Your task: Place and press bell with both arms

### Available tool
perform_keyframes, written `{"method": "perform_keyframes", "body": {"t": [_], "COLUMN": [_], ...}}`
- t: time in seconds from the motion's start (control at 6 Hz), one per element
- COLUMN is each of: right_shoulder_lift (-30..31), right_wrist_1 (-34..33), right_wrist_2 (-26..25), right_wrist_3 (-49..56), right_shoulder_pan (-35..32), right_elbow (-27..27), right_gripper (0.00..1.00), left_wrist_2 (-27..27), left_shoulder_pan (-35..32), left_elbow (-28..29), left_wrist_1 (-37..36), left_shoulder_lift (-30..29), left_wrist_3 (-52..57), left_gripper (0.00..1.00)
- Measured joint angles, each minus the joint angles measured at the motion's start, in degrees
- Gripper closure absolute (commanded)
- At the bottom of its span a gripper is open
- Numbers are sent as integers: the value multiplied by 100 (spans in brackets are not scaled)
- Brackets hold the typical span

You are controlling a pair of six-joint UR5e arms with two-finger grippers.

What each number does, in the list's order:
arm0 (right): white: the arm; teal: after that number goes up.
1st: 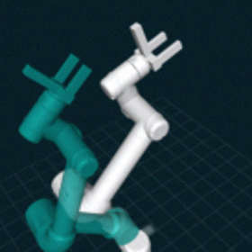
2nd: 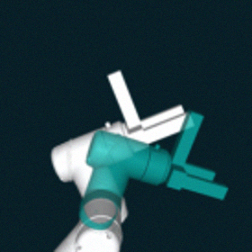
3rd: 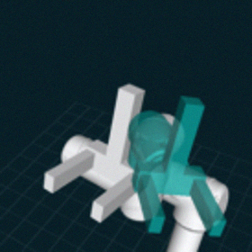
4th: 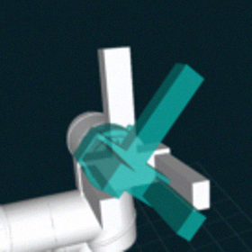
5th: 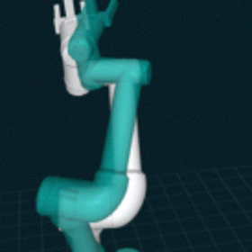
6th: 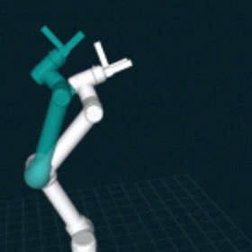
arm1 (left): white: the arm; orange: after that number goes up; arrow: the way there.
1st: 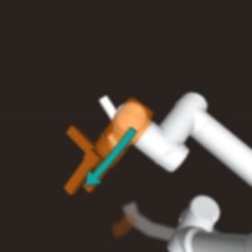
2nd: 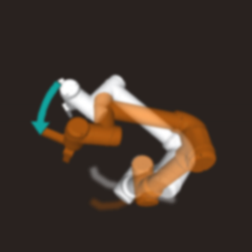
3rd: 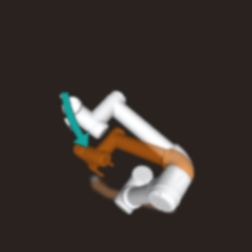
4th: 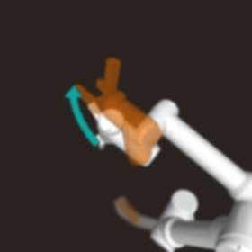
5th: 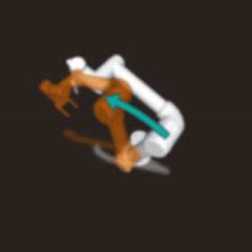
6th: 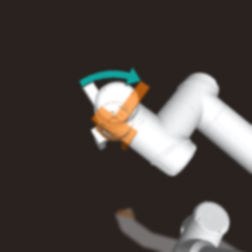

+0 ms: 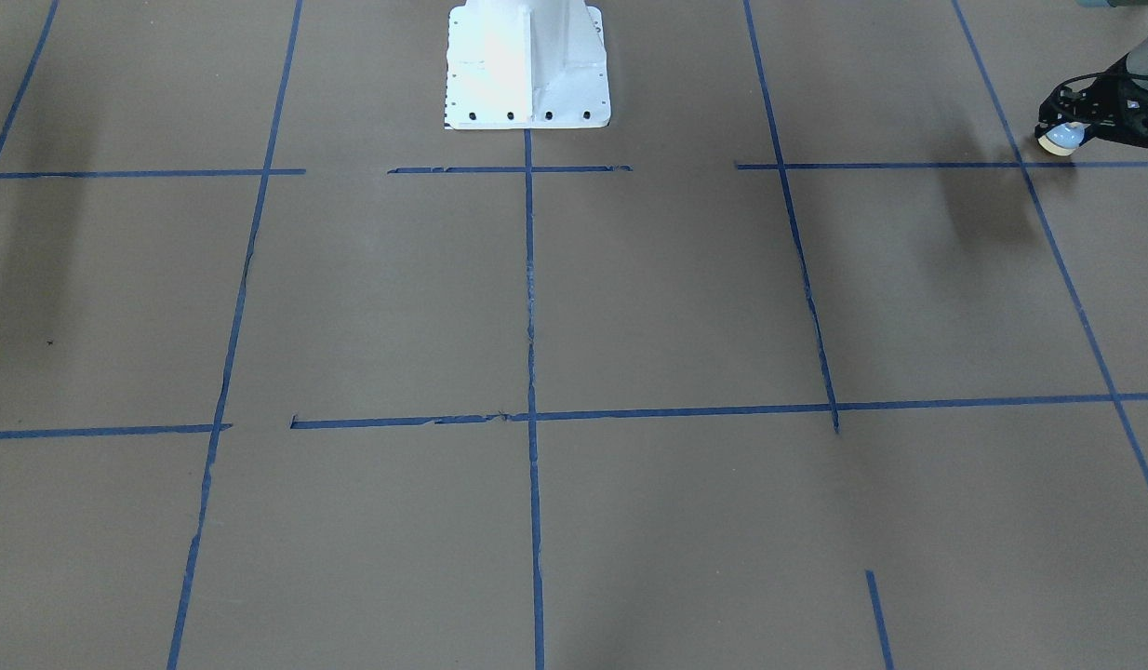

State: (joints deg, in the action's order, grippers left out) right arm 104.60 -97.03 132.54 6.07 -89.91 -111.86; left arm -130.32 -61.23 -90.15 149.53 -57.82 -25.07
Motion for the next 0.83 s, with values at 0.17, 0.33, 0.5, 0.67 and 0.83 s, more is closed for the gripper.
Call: {"method": "perform_keyframes", "body": {"t": [0.17, 0.33, 0.5, 0.67, 0.83], "right_shoulder_lift": [-1, -1, -1, 5, 15], "right_wrist_1": [0, 0, 0, 0, -2], "right_wrist_2": [0, 3, 7, 8, 11], "right_wrist_3": [0, 0, 0, 0, -3], "right_shoulder_pan": [0, 0, 0, -6, -7], "right_elbow": [-2, -1, 6, 17, 27], "right_gripper": [0, 0, 0, 0, 0], "left_wrist_2": [4, 6, 6, 6, 4], "left_shoulder_pan": [-247, -321, -325, -317, -314], "left_elbow": [-412, -667, -772, -810, -829], "left_wrist_1": [-8, -41, -151, -432, -789], "left_shoulder_lift": [-53, -225, -520, -883, -1252], "left_wrist_3": [-153, -471, -796, -981, -1049], "left_gripper": [98, 98, 98, 98, 98]}}
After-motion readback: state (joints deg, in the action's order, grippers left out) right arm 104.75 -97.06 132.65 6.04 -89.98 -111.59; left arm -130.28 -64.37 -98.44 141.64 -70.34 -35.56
